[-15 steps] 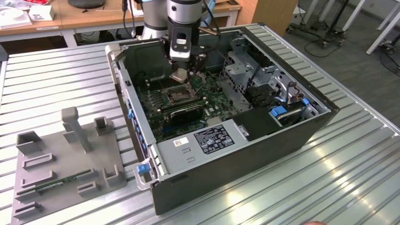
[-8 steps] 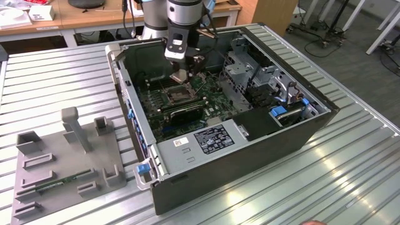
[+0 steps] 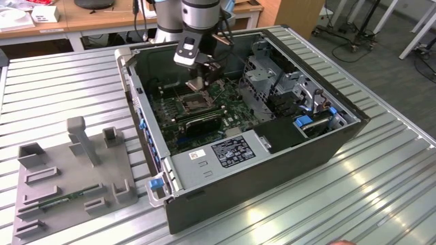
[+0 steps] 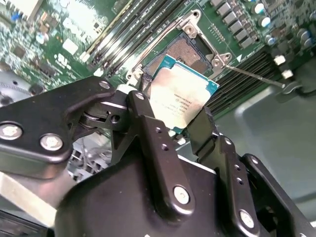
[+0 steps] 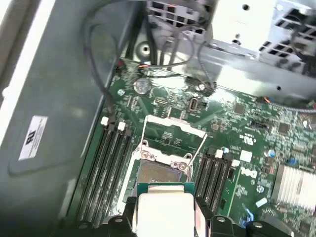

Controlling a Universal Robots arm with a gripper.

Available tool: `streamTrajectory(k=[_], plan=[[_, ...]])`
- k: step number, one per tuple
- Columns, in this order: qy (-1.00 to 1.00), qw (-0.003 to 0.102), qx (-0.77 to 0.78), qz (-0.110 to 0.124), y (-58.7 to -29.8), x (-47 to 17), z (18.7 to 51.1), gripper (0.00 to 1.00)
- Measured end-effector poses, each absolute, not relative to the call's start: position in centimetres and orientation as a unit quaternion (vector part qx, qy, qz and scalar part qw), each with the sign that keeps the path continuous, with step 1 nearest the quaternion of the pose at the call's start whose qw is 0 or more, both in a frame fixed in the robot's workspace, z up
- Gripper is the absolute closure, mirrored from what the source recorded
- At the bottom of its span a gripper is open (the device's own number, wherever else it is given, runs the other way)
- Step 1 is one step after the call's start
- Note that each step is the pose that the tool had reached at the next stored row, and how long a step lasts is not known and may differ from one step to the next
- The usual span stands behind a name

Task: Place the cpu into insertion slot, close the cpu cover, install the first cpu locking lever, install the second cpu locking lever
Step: 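Place the cpu into insertion slot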

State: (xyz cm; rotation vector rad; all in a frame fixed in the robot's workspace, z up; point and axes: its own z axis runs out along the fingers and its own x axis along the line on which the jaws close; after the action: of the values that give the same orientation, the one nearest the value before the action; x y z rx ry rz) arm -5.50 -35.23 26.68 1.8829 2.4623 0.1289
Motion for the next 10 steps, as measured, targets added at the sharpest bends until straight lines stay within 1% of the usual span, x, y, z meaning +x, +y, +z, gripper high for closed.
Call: streamTrajectory(k=[10], plan=[[0.735, 0.023, 0.677, 0.04, -35.23, -5.5, 26.27, 0.46]])
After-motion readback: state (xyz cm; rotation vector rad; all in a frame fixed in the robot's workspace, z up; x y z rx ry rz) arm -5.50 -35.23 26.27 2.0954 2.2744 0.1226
